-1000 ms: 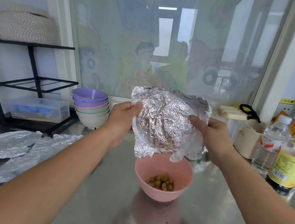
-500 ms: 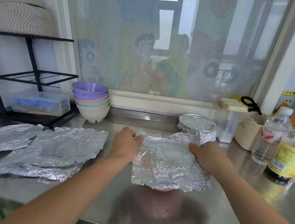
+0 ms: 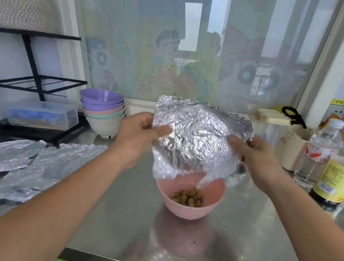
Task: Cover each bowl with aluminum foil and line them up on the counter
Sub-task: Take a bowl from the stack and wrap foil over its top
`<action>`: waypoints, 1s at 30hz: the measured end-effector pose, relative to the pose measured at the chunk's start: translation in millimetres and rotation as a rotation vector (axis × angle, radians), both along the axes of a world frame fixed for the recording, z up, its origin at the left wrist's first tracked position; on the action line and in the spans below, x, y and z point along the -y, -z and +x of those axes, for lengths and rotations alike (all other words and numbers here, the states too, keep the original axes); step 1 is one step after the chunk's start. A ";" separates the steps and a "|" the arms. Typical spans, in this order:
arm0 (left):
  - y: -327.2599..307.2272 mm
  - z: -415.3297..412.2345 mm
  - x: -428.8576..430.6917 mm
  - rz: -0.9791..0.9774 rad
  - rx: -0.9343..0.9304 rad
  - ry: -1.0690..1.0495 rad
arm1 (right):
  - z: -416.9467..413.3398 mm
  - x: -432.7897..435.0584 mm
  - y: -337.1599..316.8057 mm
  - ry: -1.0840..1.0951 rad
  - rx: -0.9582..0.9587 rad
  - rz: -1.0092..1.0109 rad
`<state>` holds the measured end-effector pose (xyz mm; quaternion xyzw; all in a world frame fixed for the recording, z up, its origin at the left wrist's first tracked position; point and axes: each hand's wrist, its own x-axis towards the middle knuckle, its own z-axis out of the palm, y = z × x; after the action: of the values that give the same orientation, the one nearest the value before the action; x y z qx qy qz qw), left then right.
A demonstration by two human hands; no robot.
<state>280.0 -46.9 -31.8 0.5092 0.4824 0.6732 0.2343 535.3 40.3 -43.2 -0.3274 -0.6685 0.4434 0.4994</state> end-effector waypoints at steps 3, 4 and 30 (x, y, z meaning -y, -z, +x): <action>-15.3 -5.2 1.3 0.144 -0.161 -0.031 | 7.6 -2.8 -10.0 -0.026 -0.037 0.161; -12.9 -6.0 3.8 0.215 -0.290 -0.019 | 13.5 -3.6 -8.9 -0.038 0.011 0.213; 41.2 -34.0 17.8 -0.113 -0.985 0.121 | 12.9 25.1 23.2 -0.358 0.941 0.122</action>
<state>246.0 -64.8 -73.0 0.7802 0.5410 0.3108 0.0443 548.2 15.2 -66.4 -0.3423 -0.8913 0.2868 0.0785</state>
